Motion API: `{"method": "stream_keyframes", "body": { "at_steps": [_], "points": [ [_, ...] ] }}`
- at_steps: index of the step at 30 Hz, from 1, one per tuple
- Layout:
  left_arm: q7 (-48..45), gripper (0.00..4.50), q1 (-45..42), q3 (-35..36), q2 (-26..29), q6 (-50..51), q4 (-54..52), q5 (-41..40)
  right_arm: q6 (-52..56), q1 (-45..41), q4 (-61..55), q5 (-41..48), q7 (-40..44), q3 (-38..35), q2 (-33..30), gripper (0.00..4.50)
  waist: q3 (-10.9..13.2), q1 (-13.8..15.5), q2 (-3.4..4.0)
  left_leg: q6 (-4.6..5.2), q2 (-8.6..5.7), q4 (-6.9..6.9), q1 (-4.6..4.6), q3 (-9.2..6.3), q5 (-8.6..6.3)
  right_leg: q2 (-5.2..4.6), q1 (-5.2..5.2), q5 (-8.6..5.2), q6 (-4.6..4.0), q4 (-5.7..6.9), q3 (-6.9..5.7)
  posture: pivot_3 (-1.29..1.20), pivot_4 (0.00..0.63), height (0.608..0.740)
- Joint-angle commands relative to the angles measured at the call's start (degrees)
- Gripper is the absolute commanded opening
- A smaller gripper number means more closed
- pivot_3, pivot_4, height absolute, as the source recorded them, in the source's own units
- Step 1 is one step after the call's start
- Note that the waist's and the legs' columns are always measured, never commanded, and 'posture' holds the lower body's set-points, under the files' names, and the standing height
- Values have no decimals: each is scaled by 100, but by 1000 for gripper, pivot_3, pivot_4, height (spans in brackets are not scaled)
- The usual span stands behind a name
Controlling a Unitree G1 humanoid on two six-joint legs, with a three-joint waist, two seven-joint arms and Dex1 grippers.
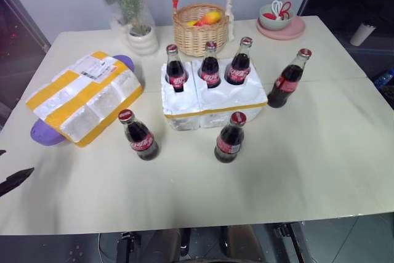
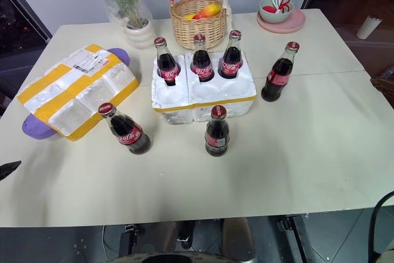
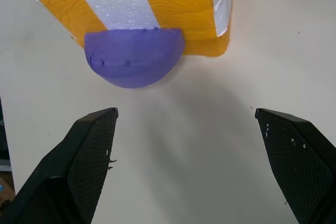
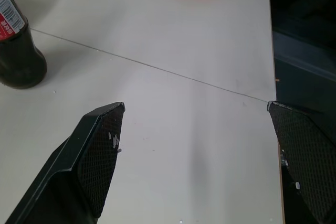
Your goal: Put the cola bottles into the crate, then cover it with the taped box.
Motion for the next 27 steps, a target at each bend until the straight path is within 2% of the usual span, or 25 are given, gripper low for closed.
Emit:
{"method": "stream_keyframes", "body": {
  "at_steps": [1, 14, 21, 23, 27],
  "points": [
    [37, 4387, -28, 69, 14, -82, -29, 79, -57, -46, -53, 74, -34, -124, -66, 4500, 0, 0, 0, 0, 0, 0, 0, 0, 0, 0, 0, 0, 0, 0, 0, 0, 150, 740],
    [224, 4387, -663, -148, 50, 248, -23, -79, 89, 56, -61, 140, -115, -222, -20, 4500, -1, 0, 2, -1, 0, 21, 1, 0, 0, 2, 6, 1, 1, 12, 0, 0, 150, 740],
    [-57, 4387, -1415, -179, 220, 1229, -429, -1040, 260, 74, -209, 284, 139, -308, -142, 4500, -1, 1, 2, -1, 0, 32, 2, 0, 1, 4, 7, 2, 2, 21, 0, 0, 150, 740],
    [-257, 4387, -1636, -195, 384, 1637, -612, -1430, 525, -115, -317, 416, 430, -362, -264, 4500, -1, 1, 2, -2, 0, 33, 2, 0, 2, 5, 7, 2, 3, 22, 0, 0, 150, 740],
    [-919, 4387, -2193, -556, 985, 2450, -906, -2237, 1621, -704, -1196, 736, 1940, -127, -601, 4500, 14, -3, 37, -3, 0, 39, 1, 1, 2, 5, 8, 3, 3, 24, 2, 0, 150, 740]
  ]
}}
